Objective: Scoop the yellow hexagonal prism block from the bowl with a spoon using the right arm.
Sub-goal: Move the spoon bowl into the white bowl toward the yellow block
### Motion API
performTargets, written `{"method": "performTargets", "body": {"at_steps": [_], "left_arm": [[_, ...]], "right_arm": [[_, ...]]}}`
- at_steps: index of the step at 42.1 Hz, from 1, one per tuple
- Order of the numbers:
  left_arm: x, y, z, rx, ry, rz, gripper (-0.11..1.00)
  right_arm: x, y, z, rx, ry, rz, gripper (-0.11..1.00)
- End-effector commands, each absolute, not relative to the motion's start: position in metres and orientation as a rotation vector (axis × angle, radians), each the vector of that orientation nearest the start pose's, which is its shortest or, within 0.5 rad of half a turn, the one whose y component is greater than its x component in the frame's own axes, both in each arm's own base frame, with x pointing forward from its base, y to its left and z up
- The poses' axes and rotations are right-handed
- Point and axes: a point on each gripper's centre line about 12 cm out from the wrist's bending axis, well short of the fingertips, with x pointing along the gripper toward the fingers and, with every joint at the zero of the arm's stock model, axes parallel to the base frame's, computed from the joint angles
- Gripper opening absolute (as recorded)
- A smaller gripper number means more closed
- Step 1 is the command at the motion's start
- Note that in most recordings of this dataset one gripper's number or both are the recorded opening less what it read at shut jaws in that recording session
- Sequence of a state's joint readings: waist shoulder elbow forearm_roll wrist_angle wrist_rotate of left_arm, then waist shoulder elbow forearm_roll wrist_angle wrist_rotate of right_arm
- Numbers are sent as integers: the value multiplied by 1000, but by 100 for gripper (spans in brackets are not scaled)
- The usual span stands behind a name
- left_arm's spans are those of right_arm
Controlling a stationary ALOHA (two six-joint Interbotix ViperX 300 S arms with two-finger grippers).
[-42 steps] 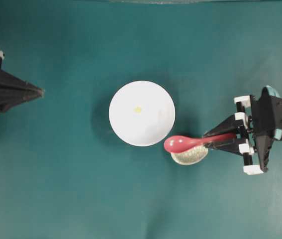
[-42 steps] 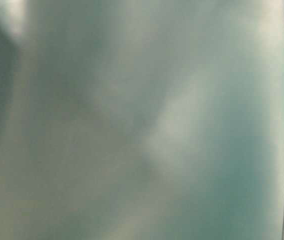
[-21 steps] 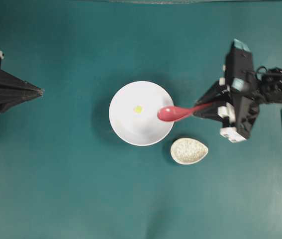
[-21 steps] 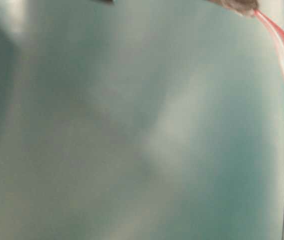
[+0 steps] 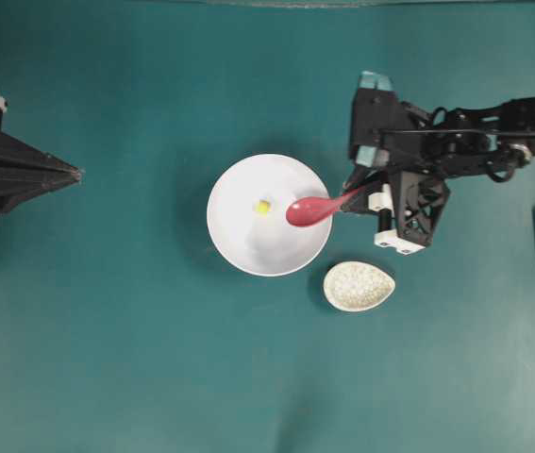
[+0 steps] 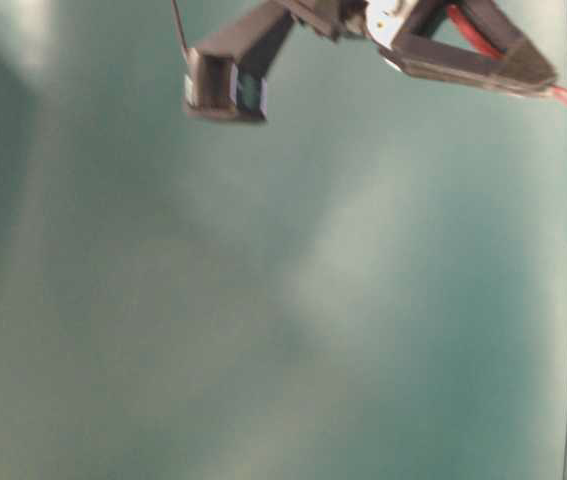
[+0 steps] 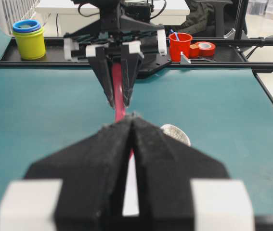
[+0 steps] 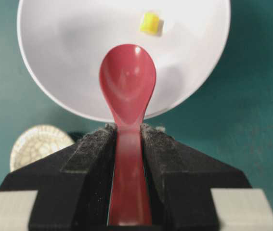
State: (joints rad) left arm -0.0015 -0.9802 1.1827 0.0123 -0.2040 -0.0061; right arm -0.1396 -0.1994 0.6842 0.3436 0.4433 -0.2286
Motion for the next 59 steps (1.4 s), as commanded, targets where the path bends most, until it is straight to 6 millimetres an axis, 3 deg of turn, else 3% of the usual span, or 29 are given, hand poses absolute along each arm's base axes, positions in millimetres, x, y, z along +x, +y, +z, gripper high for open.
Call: {"method": "performTargets", "body": {"at_steps": [1, 12, 36, 59], "left_arm": [[199, -1, 292, 9, -26, -5, 1], [198, -1, 293, 4, -28, -6, 1], [198, -1, 294, 7, -31, -6, 1], [198, -1, 294, 7, -31, -6, 1]], "right_arm": [[344, -31, 213, 204, 880, -25, 25], [352, -31, 211, 206, 898, -22, 25], [365, -38, 180, 176, 926, -48, 25], [386, -42, 178, 170, 895, -58, 25]]}}
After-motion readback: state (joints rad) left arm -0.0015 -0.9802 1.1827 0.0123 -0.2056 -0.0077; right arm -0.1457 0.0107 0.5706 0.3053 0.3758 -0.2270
